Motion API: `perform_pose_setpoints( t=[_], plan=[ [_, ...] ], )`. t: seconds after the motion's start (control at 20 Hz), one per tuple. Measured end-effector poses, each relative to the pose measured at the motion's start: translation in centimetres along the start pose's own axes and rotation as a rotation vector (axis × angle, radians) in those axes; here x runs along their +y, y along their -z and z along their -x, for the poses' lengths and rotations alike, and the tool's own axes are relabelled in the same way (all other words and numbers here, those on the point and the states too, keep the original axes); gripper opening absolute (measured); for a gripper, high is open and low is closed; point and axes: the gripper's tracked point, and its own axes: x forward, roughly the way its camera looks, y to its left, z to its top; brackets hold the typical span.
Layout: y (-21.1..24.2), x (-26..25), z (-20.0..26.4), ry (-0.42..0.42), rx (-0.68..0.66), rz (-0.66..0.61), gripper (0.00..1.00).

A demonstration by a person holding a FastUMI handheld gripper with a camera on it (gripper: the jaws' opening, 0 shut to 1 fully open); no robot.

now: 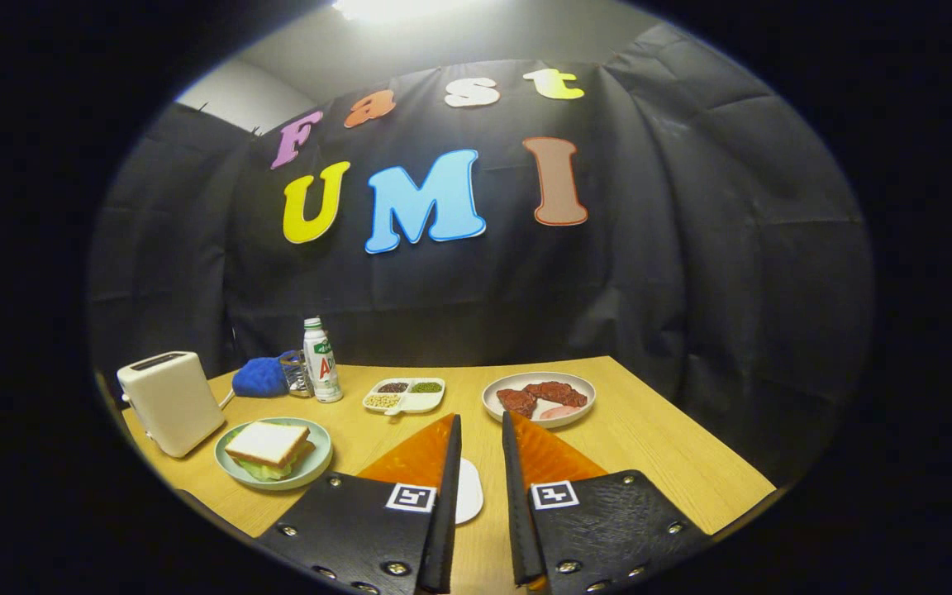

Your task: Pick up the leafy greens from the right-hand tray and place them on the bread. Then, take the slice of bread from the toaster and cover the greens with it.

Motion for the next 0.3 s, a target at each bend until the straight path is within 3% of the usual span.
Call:
perform_pose_setpoints(
  t=[0.1, 0.3],
  plan=[
    [0.1, -4.1, 0.0, 0.048, -0.002, 0.0, 0.28],
    [0.7, -9.6, 0.2, 0.064, 0.0, 0.032, 0.28]
  ],
)
